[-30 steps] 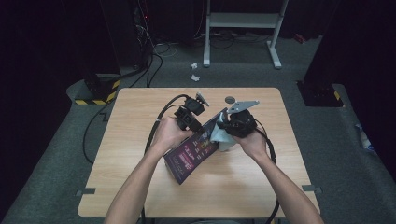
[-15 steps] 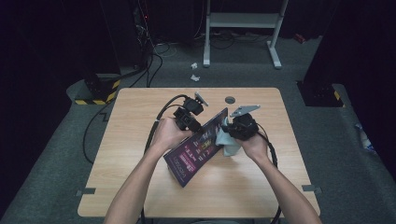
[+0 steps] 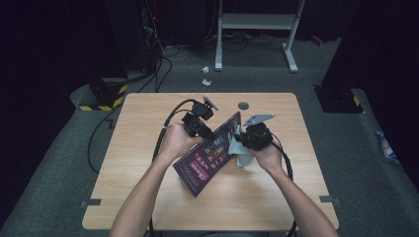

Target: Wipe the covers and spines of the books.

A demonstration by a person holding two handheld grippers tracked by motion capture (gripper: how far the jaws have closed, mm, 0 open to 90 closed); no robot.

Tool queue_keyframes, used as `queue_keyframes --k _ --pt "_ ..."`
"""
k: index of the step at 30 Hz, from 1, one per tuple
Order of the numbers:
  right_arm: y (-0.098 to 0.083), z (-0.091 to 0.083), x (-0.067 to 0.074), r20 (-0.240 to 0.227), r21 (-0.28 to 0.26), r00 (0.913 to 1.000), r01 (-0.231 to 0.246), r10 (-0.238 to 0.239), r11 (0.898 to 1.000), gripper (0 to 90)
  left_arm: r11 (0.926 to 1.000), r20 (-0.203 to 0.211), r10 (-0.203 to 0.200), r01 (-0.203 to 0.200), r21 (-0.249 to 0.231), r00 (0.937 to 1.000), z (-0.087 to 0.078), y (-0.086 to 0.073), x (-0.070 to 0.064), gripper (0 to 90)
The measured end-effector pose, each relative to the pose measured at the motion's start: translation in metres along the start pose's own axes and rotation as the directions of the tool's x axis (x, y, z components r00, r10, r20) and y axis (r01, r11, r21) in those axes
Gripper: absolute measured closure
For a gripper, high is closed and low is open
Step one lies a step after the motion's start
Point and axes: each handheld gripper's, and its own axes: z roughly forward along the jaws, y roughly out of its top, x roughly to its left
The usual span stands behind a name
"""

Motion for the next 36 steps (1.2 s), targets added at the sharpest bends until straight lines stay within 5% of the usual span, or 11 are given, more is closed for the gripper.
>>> queue_keyframes --k 5,8,11,15,18,22,27,30,36 --pt "0.005 0.008 0.036 -0.076 0.004 0.9911 0.11 -0.109 0.994 83.6 0.9999 -0.018 -0.009 0.009 0.005 0.9998 0.001 0.001 0.002 83.8" --pt "0.006 0.012 0.044 -0.092 0.008 0.9837 0.156 -0.155 0.988 83.6 0.9998 -0.021 -0.012 0.012 0.017 0.9997 0.0 -0.001 0.003 83.8" --pt "0.004 0.014 0.03 -0.041 0.024 0.9917 0.123 -0.122 0.992 83.7 0.9999 -0.017 -0.009 0.009 0.012 0.9998 -0.002 -0.003 0.004 83.7" --pt "-0.005 0.012 -0.004 0.021 0.042 0.9998 -0.009 0.008 0.999 83.6 1.0 0.002 -0.006 0.006 0.002 1.0 -0.004 -0.003 0.003 83.8" --pt "-0.009 0.009 -0.005 0.022 0.037 0.9995 -0.025 0.025 0.999 83.6 0.9999 0.014 -0.009 0.009 0.005 0.9999 0.0 0.0 0.003 83.8" --pt "-0.005 0.013 0.024 -0.039 0.033 0.9962 0.079 -0.078 0.996 83.6 0.9998 -0.009 -0.012 0.013 0.017 0.9999 0.006 0.004 0.001 83.7" --pt "-0.003 0.02 0.056 -0.119 0.023 0.974 0.196 -0.192 0.98 83.5 0.9995 -0.011 -0.024 0.024 0.02 0.9997 0.002 0.0 0.003 83.7" --pt "-0.004 0.024 0.047 -0.106 0.032 0.9789 0.179 -0.175 0.983 83.6 0.9995 -0.009 -0.024 0.024 0.021 0.9997 -0.002 -0.003 0.005 83.7" --pt "-0.018 0.028 0.001 0.029 0.08 0.9969 0.07 -0.073 0.994 83.4 0.9998 0.015 -0.019 0.019 0.01 0.9997 -0.006 -0.008 0.007 83.7"
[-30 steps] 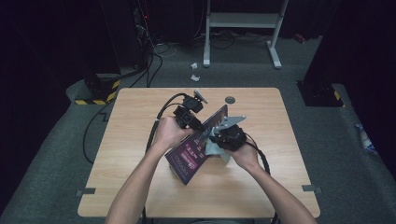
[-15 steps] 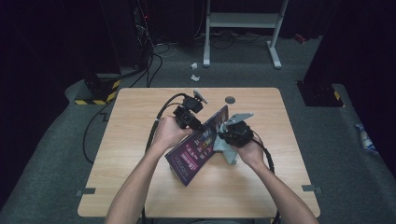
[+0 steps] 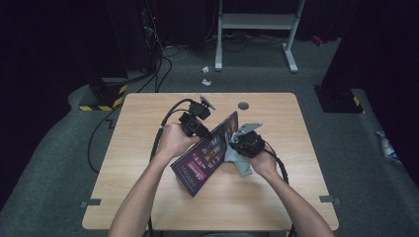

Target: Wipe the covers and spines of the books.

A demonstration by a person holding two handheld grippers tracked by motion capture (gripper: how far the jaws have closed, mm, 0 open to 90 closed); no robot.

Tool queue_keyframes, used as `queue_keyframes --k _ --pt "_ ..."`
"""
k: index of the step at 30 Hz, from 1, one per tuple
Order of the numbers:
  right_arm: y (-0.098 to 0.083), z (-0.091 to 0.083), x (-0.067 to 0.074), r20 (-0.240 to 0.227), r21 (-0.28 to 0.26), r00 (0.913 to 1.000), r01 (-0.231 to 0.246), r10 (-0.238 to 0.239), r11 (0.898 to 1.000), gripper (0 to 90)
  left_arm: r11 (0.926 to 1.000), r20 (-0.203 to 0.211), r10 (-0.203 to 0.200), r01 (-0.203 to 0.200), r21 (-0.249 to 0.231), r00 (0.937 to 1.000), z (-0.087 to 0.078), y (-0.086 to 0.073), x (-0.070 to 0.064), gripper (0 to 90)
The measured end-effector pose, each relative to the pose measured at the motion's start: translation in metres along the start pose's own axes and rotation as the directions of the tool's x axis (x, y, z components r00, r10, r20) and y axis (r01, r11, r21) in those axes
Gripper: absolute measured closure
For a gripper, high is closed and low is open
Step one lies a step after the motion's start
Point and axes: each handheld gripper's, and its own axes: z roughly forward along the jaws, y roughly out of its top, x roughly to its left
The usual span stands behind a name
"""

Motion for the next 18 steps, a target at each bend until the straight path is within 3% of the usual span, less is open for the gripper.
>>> queue_keyframes --k 4,7,11,14,16,18 --pt "-0.01 0.005 -0.017 0.059 0.039 0.9981 -0.016 0.014 0.999 83.2 1.0 0.014 -0.002 0.003 -0.005 0.9999 0.001 -0.001 0.0 83.7" --pt "-0.013 0.009 -0.016 0.058 0.045 0.9982 -0.017 0.015 0.999 83.2 1.0 0.009 0.008 -0.008 -0.004 0.9999 0.001 0.0 0.0 83.7" --pt "-0.011 0.015 0.006 0.0 0.058 0.9982 0.06 -0.06 0.997 82.9 0.9997 0.012 -0.011 0.011 -0.021 0.9999 0.001 0.0 0.002 83.7" --pt "-0.007 0.019 0.028 -0.055 0.04 0.9895 0.136 -0.134 0.99 83.0 0.9997 0.018 -0.009 0.01 -0.022 0.9998 -0.001 0.001 0.001 83.7" --pt "-0.006 0.021 0.038 -0.06 0.04 0.9833 0.174 -0.172 0.984 83.0 0.9998 0.01 -0.004 0.004 -0.018 0.9999 -0.001 0.0 0.001 83.7" --pt "-0.005 0.023 0.036 -0.046 0.043 0.9818 0.186 -0.184 0.982 83.1 0.9998 0.009 -0.003 0.004 -0.021 1.0 -0.003 -0.001 0.0 83.8"
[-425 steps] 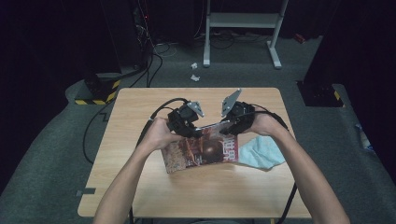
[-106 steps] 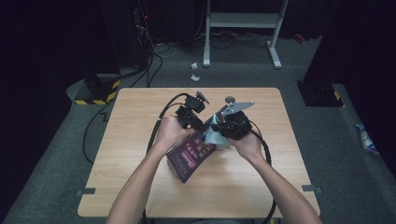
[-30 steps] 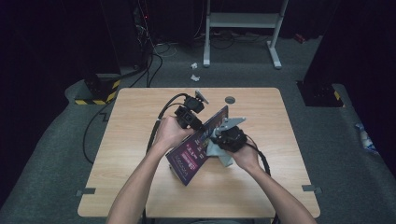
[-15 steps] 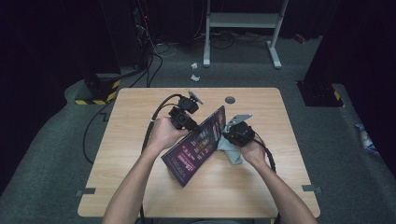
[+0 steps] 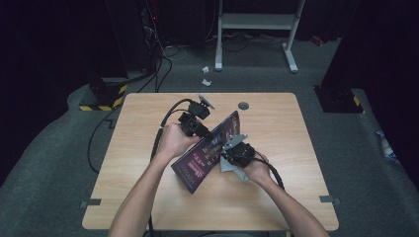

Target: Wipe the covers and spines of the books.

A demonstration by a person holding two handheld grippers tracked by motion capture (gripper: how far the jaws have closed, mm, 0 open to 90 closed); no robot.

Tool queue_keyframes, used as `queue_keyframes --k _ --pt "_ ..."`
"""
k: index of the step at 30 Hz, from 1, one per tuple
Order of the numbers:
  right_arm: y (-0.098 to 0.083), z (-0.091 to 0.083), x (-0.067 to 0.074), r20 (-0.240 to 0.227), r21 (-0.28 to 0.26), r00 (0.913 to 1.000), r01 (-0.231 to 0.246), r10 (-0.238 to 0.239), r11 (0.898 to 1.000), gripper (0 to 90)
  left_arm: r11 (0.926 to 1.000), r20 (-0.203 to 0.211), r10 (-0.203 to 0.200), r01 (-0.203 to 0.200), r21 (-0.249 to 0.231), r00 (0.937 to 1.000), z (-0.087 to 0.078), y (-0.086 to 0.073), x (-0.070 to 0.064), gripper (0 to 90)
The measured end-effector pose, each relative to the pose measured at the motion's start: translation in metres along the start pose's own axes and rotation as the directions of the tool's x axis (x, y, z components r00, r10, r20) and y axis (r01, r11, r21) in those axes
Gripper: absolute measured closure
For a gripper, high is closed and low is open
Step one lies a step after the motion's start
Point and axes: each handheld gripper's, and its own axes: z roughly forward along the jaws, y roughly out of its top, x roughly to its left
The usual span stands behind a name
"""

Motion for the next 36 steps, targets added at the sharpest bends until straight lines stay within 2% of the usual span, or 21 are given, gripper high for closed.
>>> queue_keyframes --k 2,3,5,8,9,11,13,17,19,20,21,22,24,26,27,30,33,36 --pt "-0.004 0.0 -0.012 0.036 0.009 0.9985 -0.041 0.041 0.999 83.1 1.0 0.007 -0.007 0.007 -0.007 1.0 -0.002 -0.002 0.0 83.8" --pt "-0.008 0.0 -0.02 0.056 0.014 0.9957 -0.075 0.074 0.997 83.1 1.0 0.007 0.003 -0.003 -0.004 1.0 -0.003 -0.002 0.0 83.8" --pt "-0.015 -0.002 -0.035 0.092 0.02 0.9847 -0.15 0.148 0.988 83.1 1.0 0.012 0.0 0.0 -0.007 0.9999 -0.004 -0.003 0.0 83.8" --pt "-0.024 -0.007 -0.05 0.125 0.009 0.9681 -0.22 0.217 0.975 83.1 0.9999 0.02 0.002 -0.002 -0.012 0.9998 -0.004 -0.003 0.001 83.8" --pt "-0.026 -0.008 -0.052 0.124 0.005 0.966 -0.229 0.227 0.973 83.1 0.9999 0.023 0.0 0.001 -0.014 0.9997 -0.003 -0.002 0.001 83.8" --pt "-0.025 -0.008 -0.049 0.125 0.003 0.9686 -0.217 0.215 0.976 83.1 0.9999 0.02 0.006 -0.006 -0.012 0.9998 -0.003 -0.001 0.0 83.8" --pt "-0.022 -0.006 -0.04 0.107 0.001 0.9776 -0.182 0.181 0.983 83.1 0.9999 0.02 0.0 0.0 -0.013 0.9998 -0.001 0.0 0.0 83.7" --pt "-0.011 0.0 -0.015 0.038 -0.011 0.9957 -0.084 0.085 0.996 83.0 0.9998 0.018 -0.01 0.01 -0.014 0.9998 0.0 0.001 0.002 83.7" --pt "-0.007 0.001 -0.006 0.043 -0.008 0.9988 -0.024 0.024 1.0 83.1 0.9999 0.017 -0.005 0.005 -0.009 0.9998 -0.001 0.0 0.002 83.8" --pt "-0.007 0.001 -0.007 0.049 -0.004 0.9987 -0.017 0.017 1.0 83.1 0.9999 0.015 -0.014 0.014 -0.01 0.9998 -0.002 -0.001 0.002 83.8" --pt "-0.008 0.001 -0.01 0.062 0.002 0.9975 -0.034 0.034 0.999 83.1 0.9998 0.014 -0.013 0.013 -0.011 0.9998 -0.003 -0.001 0.002 83.8" --pt "-0.011 0.001 -0.017 0.074 -0.002 0.995 -0.067 0.067 0.998 83.1 0.9997 0.015 -0.017 0.017 -0.015 0.9997 -0.003 -0.001 0.002 83.8" --pt "-0.018 -0.001 -0.031 0.087 -0.007 0.9839 -0.156 0.156 0.988 83.1 0.9997 0.019 -0.015 0.015 -0.021 0.9997 -0.004 -0.002 0.003 83.8" --pt "-0.023 -0.004 -0.039 0.091 -0.01 0.9758 -0.199 0.199 0.98 83.1 0.9996 0.027 -0.017 0.018 -0.022 0.9995 -0.004 0.0 0.003 83.8" --pt "-0.023 -0.005 -0.038 0.09 -0.008 0.9761 -0.198 0.198 0.98 83.1 0.9996 0.028 -0.019 0.02 -0.021 0.9994 -0.003 0.001 0.003 83.8" --pt "-0.017 -0.005 -0.026 0.071 -0.013 0.9869 -0.144 0.145 0.989 83.1 0.9996 0.025 -0.024 0.024 -0.016 0.9994 0.001 0.004 0.002 83.7" --pt "-0.006 -0.001 -0.003 0.011 -0.031 0.997 -0.076 0.077 0.997 83.1 0.9993 0.021 -0.032 0.032 -0.018 0.9993 0.003 0.006 0.002 83.8" --pt "0.001 0.001 0.018 -0.052 -0.06 0.9983 -0.032 0.029 0.998 83.1 0.9993 0.02 -0.032 0.033 -0.016 0.9993 0.002 0.006 0.005 83.8"
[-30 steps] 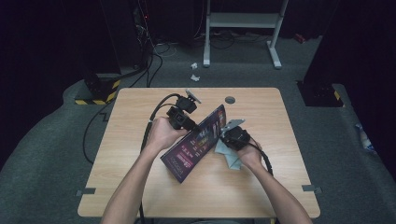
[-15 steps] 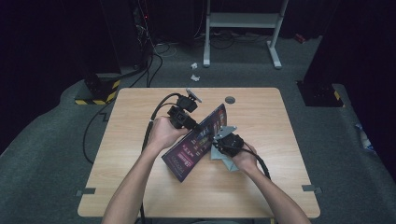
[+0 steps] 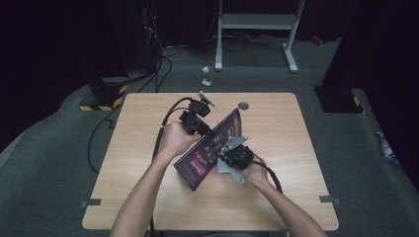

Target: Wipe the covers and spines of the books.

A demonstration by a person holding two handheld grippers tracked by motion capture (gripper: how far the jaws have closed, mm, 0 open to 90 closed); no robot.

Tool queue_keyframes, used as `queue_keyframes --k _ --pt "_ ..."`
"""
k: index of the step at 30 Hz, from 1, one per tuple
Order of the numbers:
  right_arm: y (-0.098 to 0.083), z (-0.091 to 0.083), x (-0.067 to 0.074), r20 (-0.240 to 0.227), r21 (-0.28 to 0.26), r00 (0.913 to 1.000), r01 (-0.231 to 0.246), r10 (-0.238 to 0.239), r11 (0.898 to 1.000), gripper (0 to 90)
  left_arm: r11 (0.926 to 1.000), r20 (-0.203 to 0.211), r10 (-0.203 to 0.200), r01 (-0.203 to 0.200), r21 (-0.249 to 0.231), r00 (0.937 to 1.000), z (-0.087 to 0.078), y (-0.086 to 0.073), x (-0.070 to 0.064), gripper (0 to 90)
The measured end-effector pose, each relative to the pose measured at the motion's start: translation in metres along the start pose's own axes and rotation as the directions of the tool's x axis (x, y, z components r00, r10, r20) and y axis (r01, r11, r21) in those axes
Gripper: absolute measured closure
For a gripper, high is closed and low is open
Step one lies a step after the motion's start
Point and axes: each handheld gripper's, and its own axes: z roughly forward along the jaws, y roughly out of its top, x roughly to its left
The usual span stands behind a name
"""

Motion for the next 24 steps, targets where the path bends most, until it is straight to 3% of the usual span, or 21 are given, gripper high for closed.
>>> queue_keyframes --k 3,6,9,12,17,20,22,24 --pt "0.005 0.003 0.009 -0.004 0.013 0.9976 0.069 -0.069 0.998 83.1 1.0 -0.007 -0.008 0.008 0.006 0.9999 0.0 -0.001 0.002 83.8" --pt "0.002 0.002 -0.009 0.024 0.012 0.9997 -0.001 0.001 1.0 83.1 0.9997 -0.005 -0.025 0.025 0.0 0.9997 -0.001 -0.001 0.004 83.8" --pt "-0.006 -0.003 -0.029 0.057 0.024 0.9947 -0.087 0.085 0.996 83.1 0.9997 0.001 -0.025 0.025 -0.003 0.9997 -0.001 0.0 0.005 83.8" --pt "-0.008 -0.005 -0.032 0.064 0.028 0.9926 -0.105 0.104 0.994 83.1 0.9994 0.01 -0.033 0.033 -0.007 0.9994 0.002 0.002 0.005 83.8" --pt "-0.001 0.001 -0.008 -0.015 0.007 0.9983 -0.056 0.056 0.998 83.1 0.9993 0.005 -0.038 0.038 0.005 0.9993 0.007 0.007 0.005 83.8" --pt "0.004 0.003 0.007 -0.061 -0.018 0.9981 0.004 -0.005 1.0 83.1 0.9992 0.008 -0.041 0.041 0.005 0.9991 0.007 0.008 0.005 83.8" --pt "0.005 0.002 0.01 -0.046 -0.029 0.9976 0.049 -0.051 0.998 83.1 0.999 0.008 -0.045 0.045 0.001 0.9989 0.005 0.007 0.006 83.7" --pt "0.001 0.004 0.0 -0.019 -0.021 0.9997 0.017 -0.017 1.0 83.1 0.999 0.005 -0.045 0.045 -0.005 0.999 0.003 0.006 0.007 83.7"
